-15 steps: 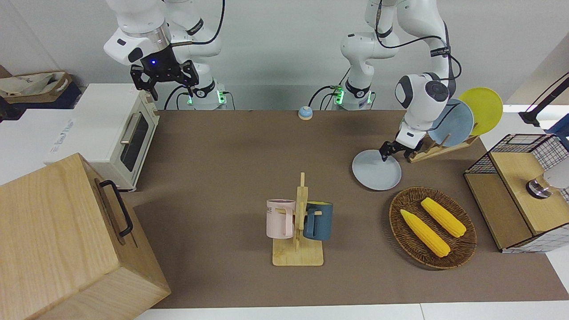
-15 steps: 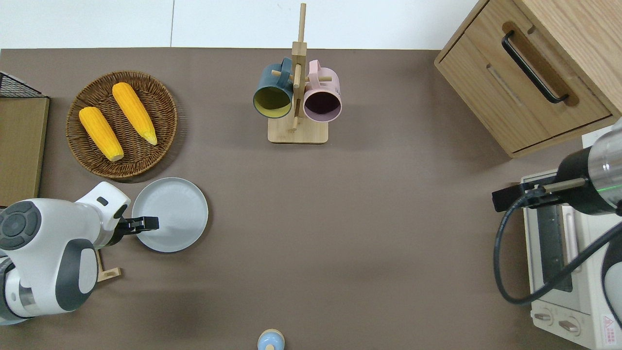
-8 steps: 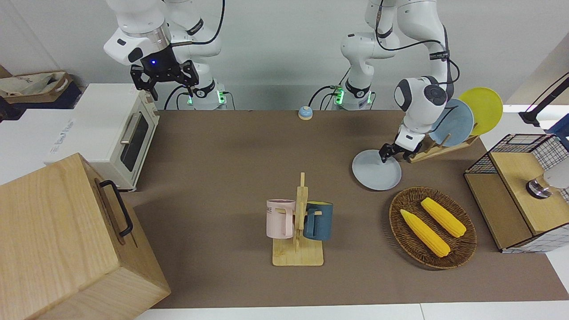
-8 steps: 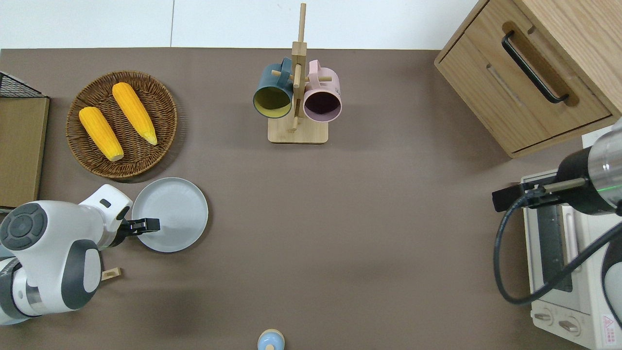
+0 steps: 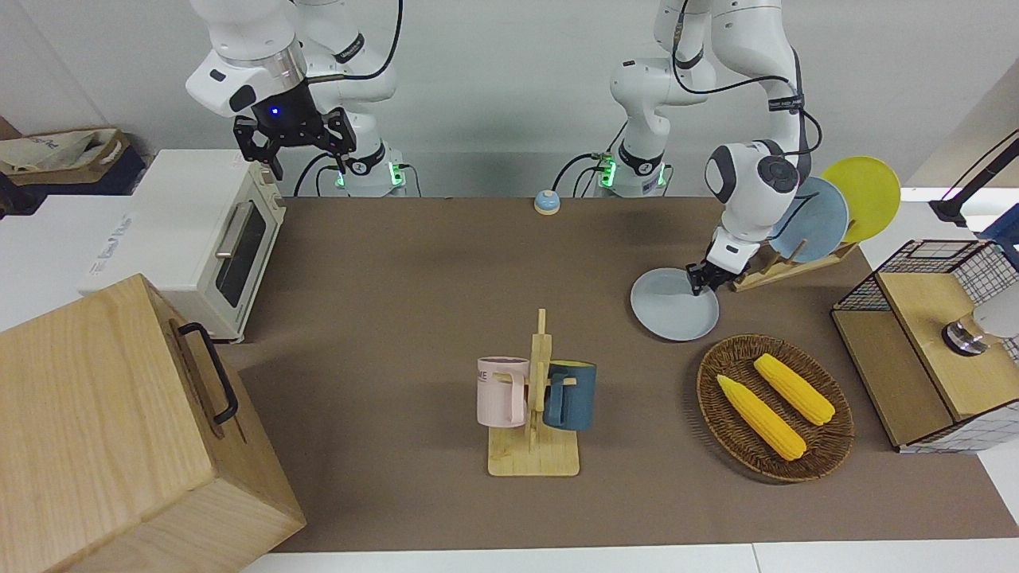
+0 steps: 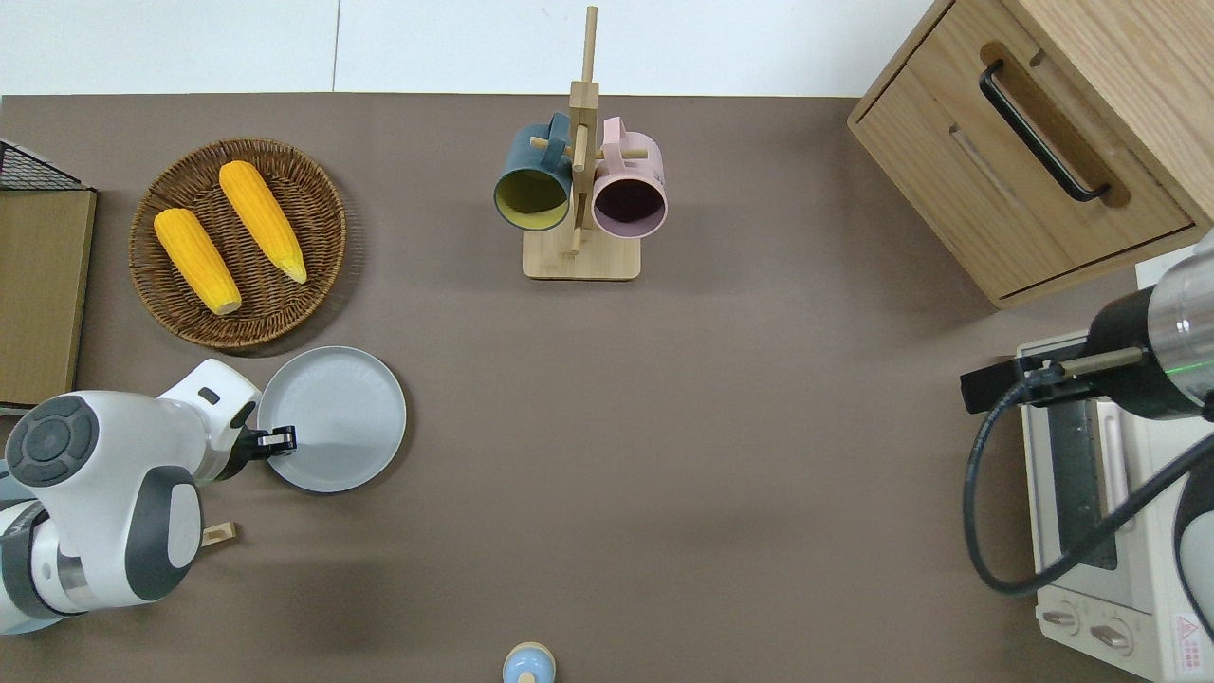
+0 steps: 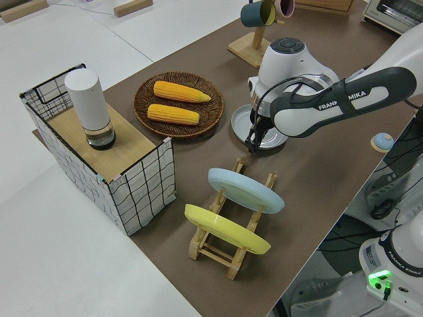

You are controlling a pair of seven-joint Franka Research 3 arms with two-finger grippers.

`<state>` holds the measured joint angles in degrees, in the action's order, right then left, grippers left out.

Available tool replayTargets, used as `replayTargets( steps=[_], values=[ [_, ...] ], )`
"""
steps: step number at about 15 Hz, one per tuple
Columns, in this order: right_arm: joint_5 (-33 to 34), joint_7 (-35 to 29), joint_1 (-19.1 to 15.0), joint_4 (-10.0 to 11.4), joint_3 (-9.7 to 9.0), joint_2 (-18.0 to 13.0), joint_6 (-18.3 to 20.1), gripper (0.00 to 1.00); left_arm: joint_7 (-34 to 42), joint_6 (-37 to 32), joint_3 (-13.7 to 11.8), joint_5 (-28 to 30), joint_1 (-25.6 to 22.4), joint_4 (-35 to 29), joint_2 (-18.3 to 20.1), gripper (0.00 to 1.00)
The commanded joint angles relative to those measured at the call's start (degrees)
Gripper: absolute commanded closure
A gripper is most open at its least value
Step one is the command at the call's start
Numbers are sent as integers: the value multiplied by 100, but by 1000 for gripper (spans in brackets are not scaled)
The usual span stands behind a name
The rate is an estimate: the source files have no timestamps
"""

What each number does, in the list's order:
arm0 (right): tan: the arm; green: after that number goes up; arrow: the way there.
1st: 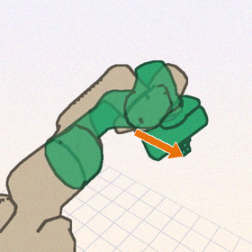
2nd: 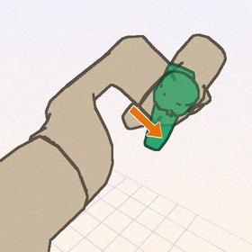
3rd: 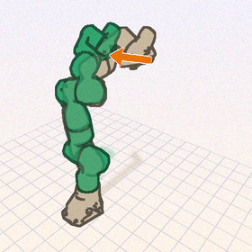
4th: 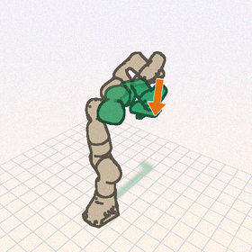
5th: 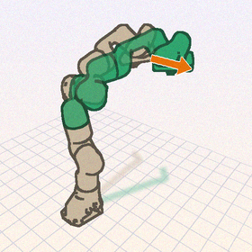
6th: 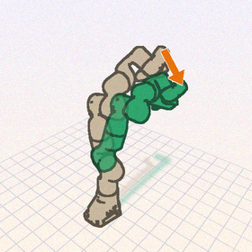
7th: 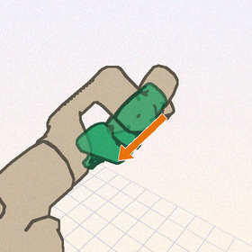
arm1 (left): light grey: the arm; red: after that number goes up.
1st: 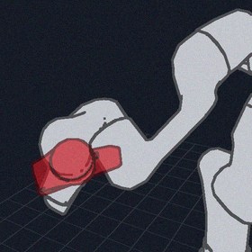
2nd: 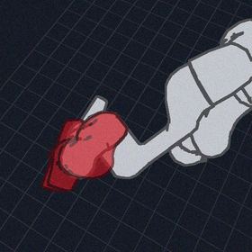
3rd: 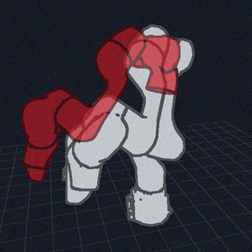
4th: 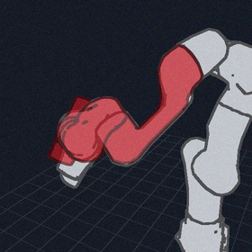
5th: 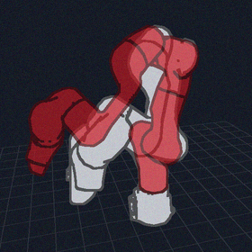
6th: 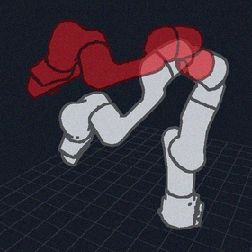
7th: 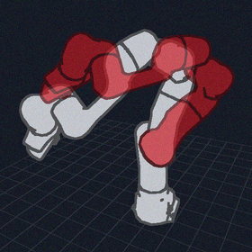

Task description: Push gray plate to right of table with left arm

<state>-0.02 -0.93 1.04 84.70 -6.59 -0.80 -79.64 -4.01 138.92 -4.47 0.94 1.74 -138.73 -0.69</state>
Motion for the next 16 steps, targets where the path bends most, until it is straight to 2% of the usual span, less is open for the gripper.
replayTargets(
  steps=[1, 2, 8, 16],
  values=[
    [-25, -74, -113, -50, -88, -17, 89, 17, 23, 145, -27, -77, -7, -102, 43, 937],
    [-33, -74, -113, -50, -88, -17, 89, 17, 23, 145, -27, -77, -7, -102, 43, 973],
    [-33, -74, -113, -50, -88, -17, 89, 17, -65, 180, -27, -33, -7, -102, 34, 1000],
    [-33, -74, -113, -50, -97, -17, 89, 17, -222, 364, -18, -33, 45, -93, -185, 1000]
  ],
)
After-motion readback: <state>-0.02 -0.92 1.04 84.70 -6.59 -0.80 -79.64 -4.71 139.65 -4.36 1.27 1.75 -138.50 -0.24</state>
